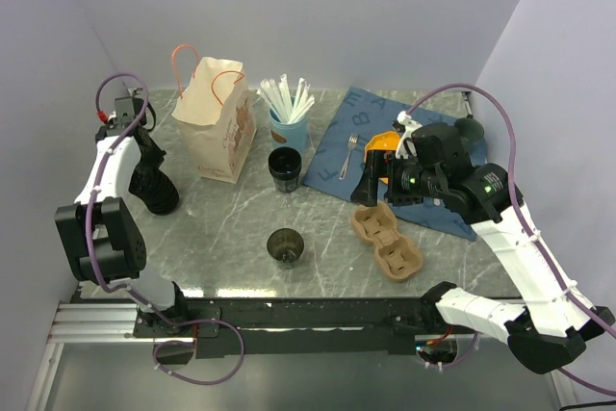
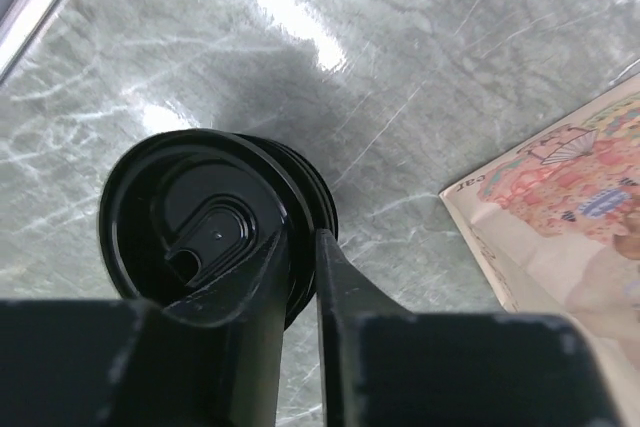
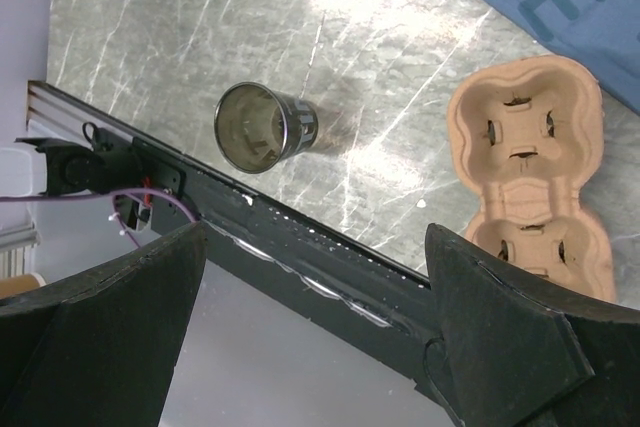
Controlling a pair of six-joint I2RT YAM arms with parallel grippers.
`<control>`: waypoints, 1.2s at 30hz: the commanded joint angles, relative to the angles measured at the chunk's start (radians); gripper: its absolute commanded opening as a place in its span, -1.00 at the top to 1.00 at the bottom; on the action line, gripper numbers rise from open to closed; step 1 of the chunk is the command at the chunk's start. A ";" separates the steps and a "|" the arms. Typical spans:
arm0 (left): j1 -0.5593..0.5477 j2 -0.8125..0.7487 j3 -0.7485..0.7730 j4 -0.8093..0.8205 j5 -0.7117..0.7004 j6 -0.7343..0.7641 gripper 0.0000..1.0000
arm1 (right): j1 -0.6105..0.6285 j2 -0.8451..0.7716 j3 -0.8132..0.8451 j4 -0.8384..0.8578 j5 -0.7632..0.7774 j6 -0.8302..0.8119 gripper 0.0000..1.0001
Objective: Pack the takeout coffee
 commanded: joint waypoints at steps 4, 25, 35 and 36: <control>0.002 -0.015 0.093 -0.031 -0.053 0.030 0.74 | -0.002 -0.017 0.009 0.032 0.014 -0.007 -0.94; -0.136 -0.272 0.187 -0.228 0.077 -0.043 0.98 | -0.002 -0.035 0.021 0.022 -0.102 -0.013 -0.94; -0.156 -0.610 0.075 -0.017 0.837 -0.271 0.98 | 0.000 -0.129 -0.066 0.444 -0.363 0.117 -0.85; -0.156 -0.680 0.039 0.049 0.893 -0.331 0.98 | 0.002 -0.135 -0.104 0.566 -0.386 0.168 -0.83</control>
